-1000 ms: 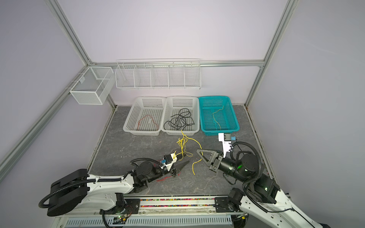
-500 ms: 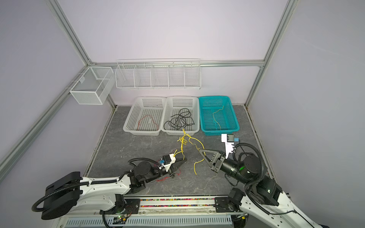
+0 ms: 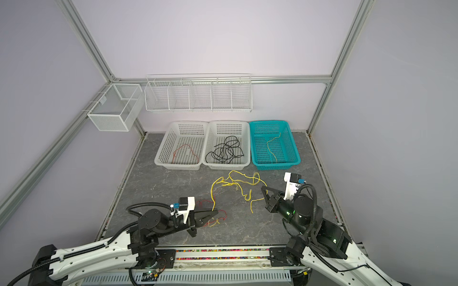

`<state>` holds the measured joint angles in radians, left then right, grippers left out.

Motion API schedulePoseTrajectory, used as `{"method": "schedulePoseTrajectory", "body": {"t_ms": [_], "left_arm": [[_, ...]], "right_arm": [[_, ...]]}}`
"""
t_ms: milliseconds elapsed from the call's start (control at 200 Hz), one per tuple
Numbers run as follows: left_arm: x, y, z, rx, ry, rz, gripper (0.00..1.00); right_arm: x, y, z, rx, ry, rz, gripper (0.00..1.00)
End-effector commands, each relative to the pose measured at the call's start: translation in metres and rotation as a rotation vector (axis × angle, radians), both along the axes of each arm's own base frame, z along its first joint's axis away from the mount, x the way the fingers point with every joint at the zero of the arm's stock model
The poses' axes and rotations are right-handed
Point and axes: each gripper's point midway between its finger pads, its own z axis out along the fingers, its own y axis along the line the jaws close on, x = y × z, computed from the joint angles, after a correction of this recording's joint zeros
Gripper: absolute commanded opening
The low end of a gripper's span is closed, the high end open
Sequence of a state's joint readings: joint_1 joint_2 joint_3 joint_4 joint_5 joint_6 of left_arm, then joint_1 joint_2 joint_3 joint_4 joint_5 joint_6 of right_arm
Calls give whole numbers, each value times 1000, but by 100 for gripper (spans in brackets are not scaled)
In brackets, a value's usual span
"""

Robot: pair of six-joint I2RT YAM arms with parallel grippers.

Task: Untangle the cables
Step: 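Pull the yellow wires with the left gripper away from the right gripper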

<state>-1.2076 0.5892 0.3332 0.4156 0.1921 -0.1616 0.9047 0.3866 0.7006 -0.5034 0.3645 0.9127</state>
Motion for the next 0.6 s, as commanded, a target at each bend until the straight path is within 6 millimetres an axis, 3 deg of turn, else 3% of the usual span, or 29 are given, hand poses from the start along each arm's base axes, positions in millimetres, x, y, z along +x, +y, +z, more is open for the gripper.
{"method": "schedulePoseTrajectory", "body": {"t_ms": [0, 165, 385, 530, 595], "left_arm": [[-3, 15, -10, 60, 122, 5, 0], [0, 36, 14, -8, 163, 53, 0], [22, 51, 23, -7, 205, 207, 0], [32, 50, 22, 28, 191, 264, 0], [33, 43, 20, 43, 190, 256, 0]], "right_arm": [[10, -22, -35, -66, 54, -137, 6], [13, -19, -72, -115, 118, -148, 6], [11, -16, -128, -204, 223, -137, 6], [8, 0, -174, -239, 323, -83, 6], [8, 12, -180, -251, 333, -29, 6]]}}
